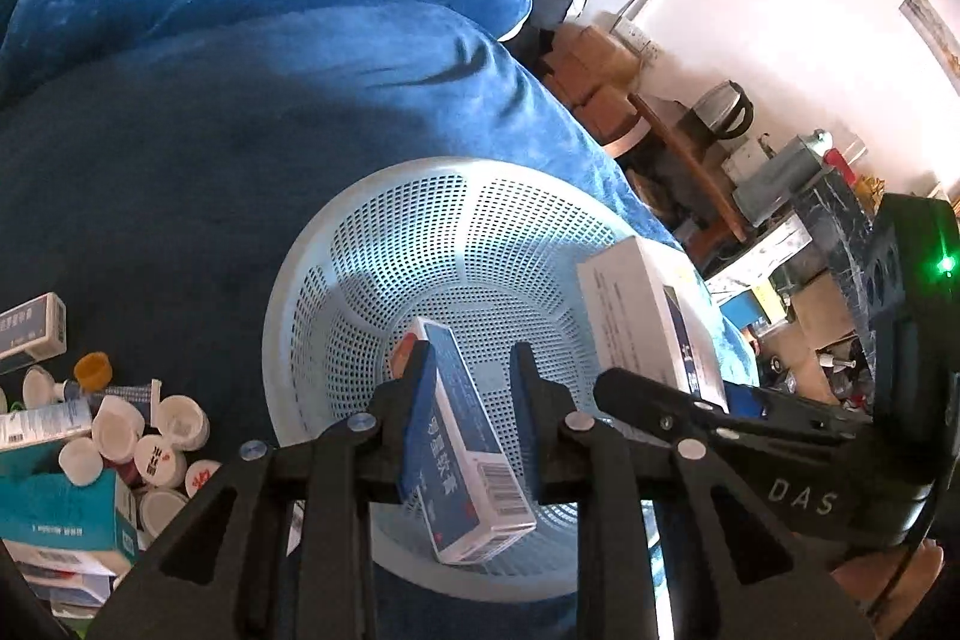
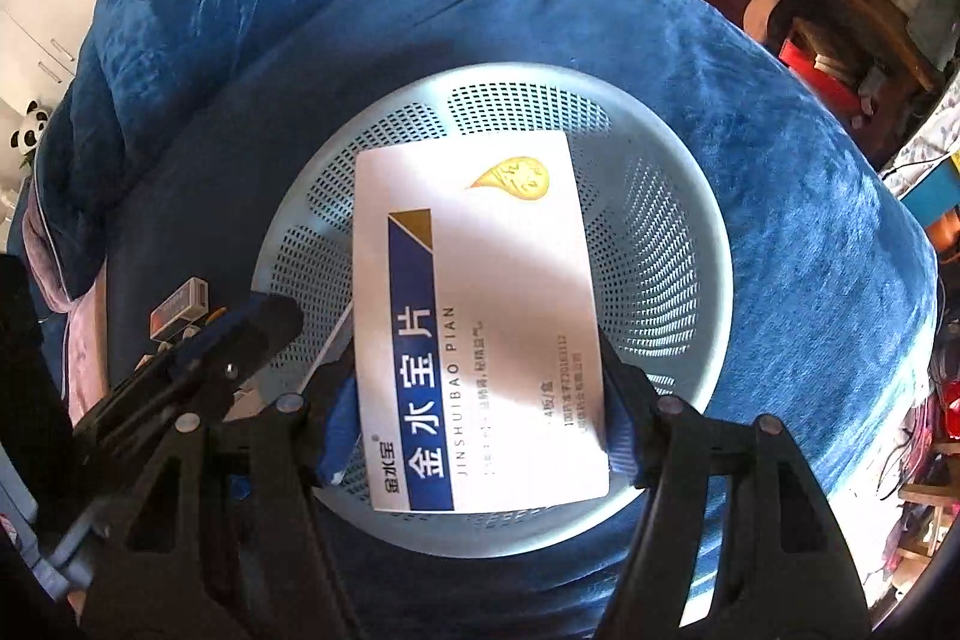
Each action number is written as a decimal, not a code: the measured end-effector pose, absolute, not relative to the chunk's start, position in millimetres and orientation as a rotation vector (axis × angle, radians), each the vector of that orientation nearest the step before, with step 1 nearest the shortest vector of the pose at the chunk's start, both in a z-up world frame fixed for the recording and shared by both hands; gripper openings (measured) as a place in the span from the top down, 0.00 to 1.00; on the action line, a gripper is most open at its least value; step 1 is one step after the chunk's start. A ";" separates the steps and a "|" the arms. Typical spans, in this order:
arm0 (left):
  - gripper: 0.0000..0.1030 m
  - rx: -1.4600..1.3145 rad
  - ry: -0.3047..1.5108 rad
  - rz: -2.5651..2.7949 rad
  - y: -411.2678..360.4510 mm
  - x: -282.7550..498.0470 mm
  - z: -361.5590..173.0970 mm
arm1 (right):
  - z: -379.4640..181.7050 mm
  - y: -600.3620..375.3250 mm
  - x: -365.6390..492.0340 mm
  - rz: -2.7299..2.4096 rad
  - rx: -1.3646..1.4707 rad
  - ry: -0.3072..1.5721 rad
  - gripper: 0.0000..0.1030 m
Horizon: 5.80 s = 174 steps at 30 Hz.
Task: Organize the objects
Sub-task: 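Carry both held boxes from the pile over the white mesh basket, then open both tools to drop the boxes into the basket, then move both open tools back to the medicine box pile, then grasp a white barcode box with right tool while left tool grasps red-blue ointment box, then carry both held boxes over the white mesh basket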
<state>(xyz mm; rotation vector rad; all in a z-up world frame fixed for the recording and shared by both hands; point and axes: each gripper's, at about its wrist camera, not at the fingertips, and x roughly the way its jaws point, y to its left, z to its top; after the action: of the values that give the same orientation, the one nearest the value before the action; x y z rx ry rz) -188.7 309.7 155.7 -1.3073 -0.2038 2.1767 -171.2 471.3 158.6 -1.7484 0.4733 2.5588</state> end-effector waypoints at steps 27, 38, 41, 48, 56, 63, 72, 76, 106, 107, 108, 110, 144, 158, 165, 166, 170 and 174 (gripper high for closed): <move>0.01 -1.367 -0.087 2.362 281.6 -179.3 153.9 | 144.5 477.0 -177.1 2.429 -1.767 0.310 0.06; 0.01 -1.382 -0.054 2.413 261.9 -175.2 158.7 | 142.6 466.9 -178.6 2.429 -1.788 0.288 0.00; 0.01 -1.387 -0.048 2.416 259.8 -174.3 159.0 | 142.6 464.6 -178.5 2.428 -1.789 0.287 0.00; 0.01 -1.394 -0.041 2.433 247.5 -170.2 159.8 | 143.3 457.9 -179.7 2.430 -1.790 0.284 0.00; 0.01 -1.432 -0.017 2.475 217.1 -163.3 159.0 | 146.8 435.5 -183.6 2.467 -1.802 0.237 0.00; 0.00 -1.465 -0.037 2.536 173.9 -154.0 156.9 | 152.1 398.5 -189.0 2.533 -1.829 0.163 0.00; 0.01 -1.528 -0.145 2.625 101.6 -142.8 150.5 | 157.8 329.7 -192.6 2.667 -1.880 -0.029 0.00; 0.01 -1.579 -0.207 2.670 65.9 -133.8 143.0 | 154.2 292.5 -190.0 2.726 -1.936 -0.157 0.00; 0.01 -1.760 -0.533 2.723 -34.4 -74.3 96.1 | 103.2 211.7 -127.9 2.864 -1.888 -1.586 0.53; 0.01 -1.766 -0.559 2.742 -41.8 -72.9 95.6 | 108.1 212.3 -128.3 2.905 -1.893 -1.537 0.54; 0.01 -1.768 -0.575 2.752 -46.6 -71.9 94.9 | 112.8 213.8 -130.1 2.949 -1.903 -1.465 0.55; 0.01 -1.782 -0.623 2.779 -59.8 -69.7 92.5 | 125.1 218.3 -136.9 3.052 -1.965 -1.228 0.55; 0.63 -1.730 -0.484 2.896 -61.6 -78.8 95.9 | 116.1 262.2 -171.9 2.837 -2.338 -0.177 0.60; 0.63 -1.496 -0.371 2.695 66.5 -112.1 157.0 | 156.7 310.3 -174.3 2.934 -2.055 0.167 0.60; 0.63 -1.454 -0.336 2.604 129.3 -129.6 166.2 | 164.0 343.4 -174.2 2.926 -1.982 0.240 0.60; 0.63 -1.448 -0.326 2.591 139.3 -132.7 167.5 | 164.6 350.4 -174.7 2.917 -1.965 0.259 0.60; 0.63 -1.433 -0.307 2.539 166.7 -139.8 172.1 | 167.0 375.0 -175.2 2.882 -1.901 0.320 0.60; 0.63 -1.426 -0.309 2.494 184.4 -150.5 175.1 | 168.3 396.8 -174.4 2.846 -1.840 0.362 0.60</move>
<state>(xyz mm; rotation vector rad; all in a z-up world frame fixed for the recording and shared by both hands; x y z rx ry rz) -150.5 184.4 175.1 -1.4256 -0.3086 2.4945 -174.4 396.8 168.3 -1.8399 0.3616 2.8455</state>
